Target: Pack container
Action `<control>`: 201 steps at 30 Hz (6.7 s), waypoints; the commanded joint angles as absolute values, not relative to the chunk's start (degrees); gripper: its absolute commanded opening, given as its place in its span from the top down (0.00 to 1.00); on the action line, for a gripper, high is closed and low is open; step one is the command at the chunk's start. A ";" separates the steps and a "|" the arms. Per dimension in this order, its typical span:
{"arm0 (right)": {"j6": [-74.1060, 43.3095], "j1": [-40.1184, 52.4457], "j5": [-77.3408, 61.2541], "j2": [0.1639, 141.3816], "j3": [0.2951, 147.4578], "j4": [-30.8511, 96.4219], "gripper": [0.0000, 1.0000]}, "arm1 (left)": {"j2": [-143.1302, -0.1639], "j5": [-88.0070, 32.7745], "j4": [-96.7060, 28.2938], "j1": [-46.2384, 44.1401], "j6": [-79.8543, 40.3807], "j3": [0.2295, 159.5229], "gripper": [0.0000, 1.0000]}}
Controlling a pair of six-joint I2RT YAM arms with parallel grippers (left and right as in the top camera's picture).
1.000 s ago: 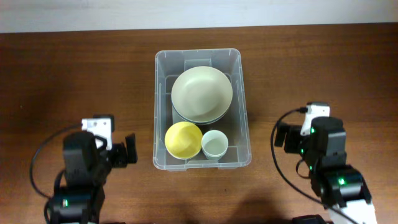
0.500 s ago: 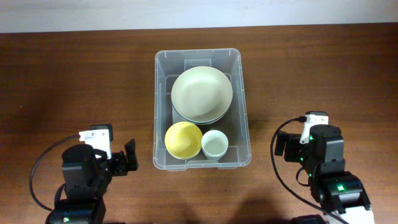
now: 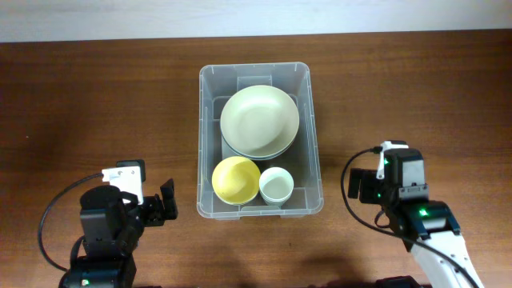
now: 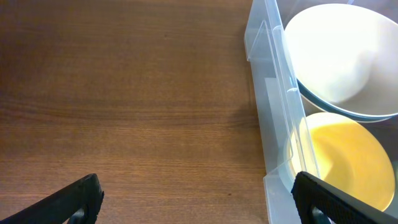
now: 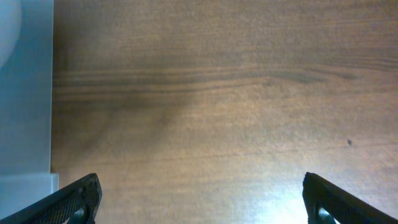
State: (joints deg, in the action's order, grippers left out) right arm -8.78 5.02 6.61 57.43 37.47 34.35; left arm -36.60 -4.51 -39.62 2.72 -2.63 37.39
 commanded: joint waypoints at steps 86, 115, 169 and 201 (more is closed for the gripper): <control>6.66 2.17 1.96 0.21 0.32 4.54 0.01 | -36.45 -4.75 -39.53 2.90 -3.01 36.88 0.01; 6.66 2.17 1.96 0.19 0.32 4.54 0.01 | -24.58 -4.49 -43.77 2.79 -2.96 34.83 0.01; 6.66 2.17 1.96 0.19 0.32 4.54 0.01 | -0.27 -3.73 -4.49 2.76 9.69 0.47 0.01; 6.66 2.17 1.96 0.21 0.32 4.54 0.01 | -0.30 -3.68 -4.38 2.79 9.74 0.49 0.01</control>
State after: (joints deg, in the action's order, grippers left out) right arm 6.44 2.55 2.28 0.80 0.60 4.08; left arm -0.80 -2.81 -4.08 2.70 10.44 0.64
